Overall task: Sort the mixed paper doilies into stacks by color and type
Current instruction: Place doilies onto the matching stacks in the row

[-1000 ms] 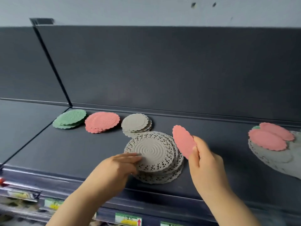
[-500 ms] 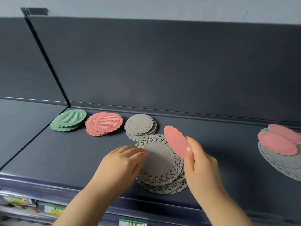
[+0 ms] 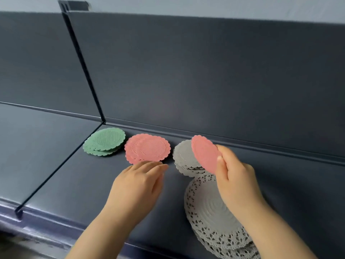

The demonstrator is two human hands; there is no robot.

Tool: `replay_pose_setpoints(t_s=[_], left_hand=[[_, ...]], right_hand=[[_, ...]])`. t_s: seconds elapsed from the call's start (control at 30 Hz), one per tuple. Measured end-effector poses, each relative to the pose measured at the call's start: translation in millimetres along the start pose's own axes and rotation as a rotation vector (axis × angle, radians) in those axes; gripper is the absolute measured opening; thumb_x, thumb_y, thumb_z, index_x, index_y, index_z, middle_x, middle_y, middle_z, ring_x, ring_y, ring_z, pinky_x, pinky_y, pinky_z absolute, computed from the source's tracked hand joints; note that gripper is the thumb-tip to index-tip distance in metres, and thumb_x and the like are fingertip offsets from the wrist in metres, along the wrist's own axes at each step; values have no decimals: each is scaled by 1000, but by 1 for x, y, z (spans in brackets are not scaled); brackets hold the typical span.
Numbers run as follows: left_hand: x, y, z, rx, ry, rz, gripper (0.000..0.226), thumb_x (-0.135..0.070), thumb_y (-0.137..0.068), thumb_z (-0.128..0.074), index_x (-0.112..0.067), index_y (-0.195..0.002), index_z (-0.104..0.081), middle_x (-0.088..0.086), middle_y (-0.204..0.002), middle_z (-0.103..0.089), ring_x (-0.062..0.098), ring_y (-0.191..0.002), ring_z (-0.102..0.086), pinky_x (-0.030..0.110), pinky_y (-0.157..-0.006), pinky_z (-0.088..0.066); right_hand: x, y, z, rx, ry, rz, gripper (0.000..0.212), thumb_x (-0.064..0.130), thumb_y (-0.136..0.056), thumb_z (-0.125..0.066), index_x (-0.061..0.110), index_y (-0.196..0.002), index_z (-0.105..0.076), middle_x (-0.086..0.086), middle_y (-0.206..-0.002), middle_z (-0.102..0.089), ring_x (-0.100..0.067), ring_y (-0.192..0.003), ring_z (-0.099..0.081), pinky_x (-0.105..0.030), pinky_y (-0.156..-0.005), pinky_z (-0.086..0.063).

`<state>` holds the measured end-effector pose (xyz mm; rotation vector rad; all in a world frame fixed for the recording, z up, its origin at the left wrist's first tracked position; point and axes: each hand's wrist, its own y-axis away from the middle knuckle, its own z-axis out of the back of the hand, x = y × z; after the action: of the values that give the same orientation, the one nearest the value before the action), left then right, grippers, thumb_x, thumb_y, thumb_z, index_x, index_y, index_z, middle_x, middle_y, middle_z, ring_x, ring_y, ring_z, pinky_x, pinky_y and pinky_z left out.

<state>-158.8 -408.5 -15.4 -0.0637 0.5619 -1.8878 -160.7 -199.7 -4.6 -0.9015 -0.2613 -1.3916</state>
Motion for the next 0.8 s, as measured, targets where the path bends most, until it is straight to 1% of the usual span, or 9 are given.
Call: replay_pose_setpoints(t_s=[0.07, 0.17, 0.23, 0.3, 0.37, 0.43, 0.53, 0.63, 0.8], left_hand=[[25, -2, 5, -40, 9, 31, 21, -15, -82, -61, -20, -99, -72, -8, -98, -71, 15, -89, -67, 32, -64, -54], [68, -4, 18, -68, 29, 30, 22, -12, -78, -68, -21, -98, -72, -9, -97, -71, 15, -88, -67, 31, -59, -53], [100, -5, 29, -88, 22, 13, 20, -16, -81, -61, -21, -96, -72, -9, -97, -71, 15, -86, -68, 30, -58, -53], [131, -5, 38, -97, 25, 5, 24, -20, -81, -53, -21, -94, -73, -9, -95, -71, 16, -85, -68, 29, -57, -53], [156, -5, 44, -103, 24, -5, 24, -20, -79, -54, -21, -94, -73, -10, -94, -71, 16, -86, -68, 29, -55, -53], [176, -4, 48, -93, 36, -38, 24, -19, -78, -55, -21, -94, -73, -10, -94, -71, 15, -86, -68, 30, -55, -53], [197, -7, 50, -78, 49, -111, 24, -18, -77, -56, -21, -93, -74, -10, -92, -72, 15, -85, -68, 28, -55, -53], [206, -10, 50, -60, 96, -172, 23, -17, -77, -56, -19, -93, -74, -9, -91, -72, 15, -84, -68, 28, -58, -54], [209, -8, 48, -21, 131, -229, 23, -17, -78, -57, -19, -95, -73, -8, -92, -72, 17, -84, -68, 30, -61, -55]], right_hand=[[16, -10, -18, -34, 12, 1, 31, 15, -93, -38, 18, -119, -56, 13, -64, -48, -6, -55, -46, -22, -54, -24], [44, -23, -51, -75, 62, -25, 29, 11, -93, -39, 15, -117, -56, 2, -77, -51, -20, -70, -49, -23, -59, -27], [62, -29, -76, -148, 117, -17, 29, 3, -91, -42, 13, -114, -57, 4, -76, -52, -21, -63, -46, -21, -55, -30], [78, -35, -103, -124, 208, -30, 37, 2, -91, -40, 17, -123, -51, 2, -79, -56, -22, -61, -45, -22, -53, -35], [89, -37, -128, 32, 285, -87, 42, 10, -93, -36, 27, -131, -41, -6, -93, -61, -27, -77, -55, -28, -59, -38], [98, -35, -152, 179, 318, -84, 36, 18, -94, -36, 27, -127, -45, -4, -109, -60, -27, -99, -57, -31, -71, -42], [106, -27, -174, 265, 371, -59, 34, 33, -96, -38, 16, -122, -52, 0, -141, -43, -15, -136, -28, -26, -102, -29], [110, -20, -176, 246, 336, -117, 38, 37, -95, -39, 18, -127, -48, 2, -149, -30, -8, -140, -13, -22, -107, -20], [132, -5, -178, 140, 279, -111, 38, 35, -94, -43, 22, -129, -48, 8, -145, -37, -4, -136, -21, -15, -102, -21]])
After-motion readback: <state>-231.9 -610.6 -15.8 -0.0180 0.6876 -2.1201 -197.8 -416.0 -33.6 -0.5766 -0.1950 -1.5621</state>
